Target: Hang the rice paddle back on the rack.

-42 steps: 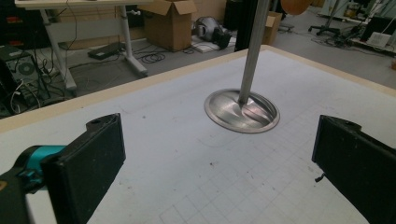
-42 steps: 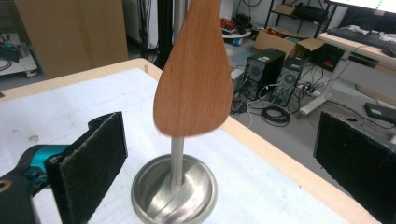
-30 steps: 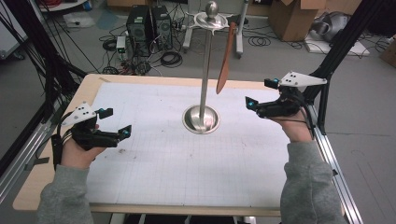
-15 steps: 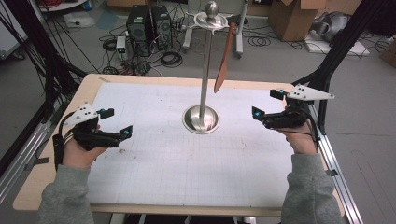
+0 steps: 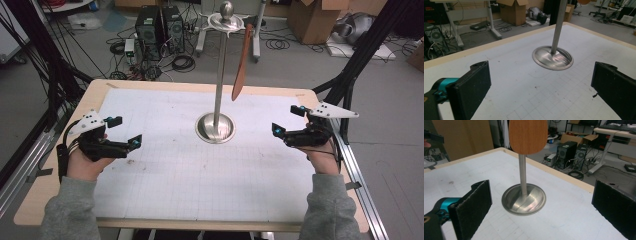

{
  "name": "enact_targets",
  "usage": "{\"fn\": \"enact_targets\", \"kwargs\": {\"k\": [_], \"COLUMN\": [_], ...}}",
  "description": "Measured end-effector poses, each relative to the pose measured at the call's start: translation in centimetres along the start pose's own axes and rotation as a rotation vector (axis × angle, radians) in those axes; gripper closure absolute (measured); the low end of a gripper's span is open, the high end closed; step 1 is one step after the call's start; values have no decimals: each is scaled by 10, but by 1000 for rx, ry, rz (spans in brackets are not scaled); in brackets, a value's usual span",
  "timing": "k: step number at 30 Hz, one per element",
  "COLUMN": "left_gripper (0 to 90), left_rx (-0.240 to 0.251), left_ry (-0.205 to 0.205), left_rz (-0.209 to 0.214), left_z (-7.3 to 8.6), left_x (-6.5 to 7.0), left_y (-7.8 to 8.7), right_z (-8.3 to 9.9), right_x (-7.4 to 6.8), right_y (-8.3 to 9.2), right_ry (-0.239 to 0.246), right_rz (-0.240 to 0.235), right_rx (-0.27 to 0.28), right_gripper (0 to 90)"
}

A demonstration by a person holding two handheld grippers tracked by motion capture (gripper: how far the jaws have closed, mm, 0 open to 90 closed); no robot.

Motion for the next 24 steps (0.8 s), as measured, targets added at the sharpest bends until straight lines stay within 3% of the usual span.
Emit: {"fn": "enact_targets", "kwargs": {"k": [7,13,24], "left_gripper": [30,30,30], "left_rx": [-5,-5,-7], "left_ry": [3,5,8], "left_rz": [0,-2,-4], "left_z": [2,3,5], "left_x": [-1,-1,-3], "left_y": [-1,-2,-1], "right_z": [11,22,33], "right_x": [3,7,12], "right_y": [6,9,10], "right_ry": [-10,-46,-55], "right_rz": [-2,0,12], "right_rx": [-10,-6,-8], "right_gripper": [16,16,16]}}
Point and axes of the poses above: each handheld gripper's, and its own axes: y roughly backward along the jaws, z roughly out of its underside, x roughly to its right, the point moved 8 cm from there along -y, roughly forward along the jaws, and after that the axes turned 8 degrees about -y, right-handed, at the moved point
